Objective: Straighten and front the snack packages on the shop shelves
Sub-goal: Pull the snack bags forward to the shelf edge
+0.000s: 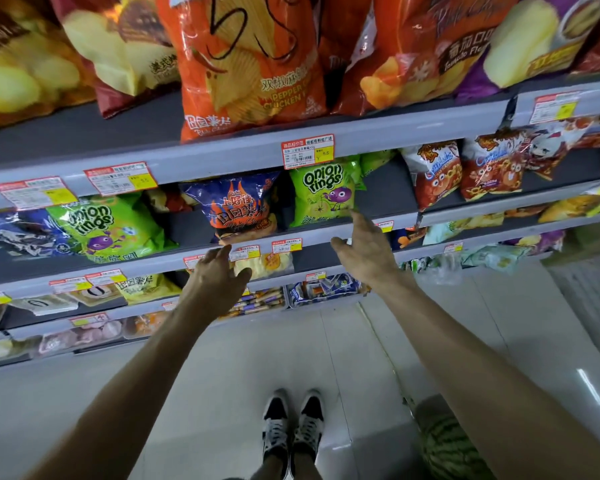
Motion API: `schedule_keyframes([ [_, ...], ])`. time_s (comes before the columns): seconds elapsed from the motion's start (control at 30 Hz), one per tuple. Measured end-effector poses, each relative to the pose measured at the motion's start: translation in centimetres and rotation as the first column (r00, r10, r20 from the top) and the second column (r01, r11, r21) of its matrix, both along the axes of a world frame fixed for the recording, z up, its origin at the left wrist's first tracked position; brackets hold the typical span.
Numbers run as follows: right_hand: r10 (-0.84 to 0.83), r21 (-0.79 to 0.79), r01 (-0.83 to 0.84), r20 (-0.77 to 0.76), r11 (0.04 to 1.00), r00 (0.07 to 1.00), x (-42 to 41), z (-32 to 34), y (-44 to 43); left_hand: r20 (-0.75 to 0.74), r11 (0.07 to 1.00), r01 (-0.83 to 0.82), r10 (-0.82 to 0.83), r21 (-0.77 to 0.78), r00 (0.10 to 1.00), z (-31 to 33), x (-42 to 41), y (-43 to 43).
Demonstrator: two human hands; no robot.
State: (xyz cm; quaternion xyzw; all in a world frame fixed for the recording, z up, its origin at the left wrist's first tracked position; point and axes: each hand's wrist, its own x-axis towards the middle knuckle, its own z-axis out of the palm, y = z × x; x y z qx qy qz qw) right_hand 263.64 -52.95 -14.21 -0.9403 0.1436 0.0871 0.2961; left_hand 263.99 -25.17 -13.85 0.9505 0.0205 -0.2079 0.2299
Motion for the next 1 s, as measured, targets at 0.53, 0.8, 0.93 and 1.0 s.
schedule_keyframes([
  [0.53, 0.111, -0.277, -0.101, 0.02, 0.955, 0.994, -8.0, 4.5, 0.2, 0.162, 0.955, 0.296, -0.295, 0.014, 0.942, 6.4, -4.2, -7.0],
  [0.8, 0.1, -0.253, -0.093, 0.016, 0.963, 0.995, -6.7, 1.9, -7.9, 0.106, 0.963, 0.266, -0.268, 0.035, 0.958, 3.7, -3.4, -15.3],
  [0.93, 0.1, -0.224, -0.094, 0.019, 0.97, 0.995, -5.3, 0.8, -13.8, 0.15, 0.967, 0.252, -0.254, 0.033, 0.955, 2.5, -2.5, -21.5],
  [1.0, 0.095, -0.216, -0.088, 0.022, 0.972, 0.995, -4.6, 0.4, -17.3, 0.165, 0.967, 0.254, -0.248, -0.011, 0.954, 1.7, -1.9, -24.8],
])
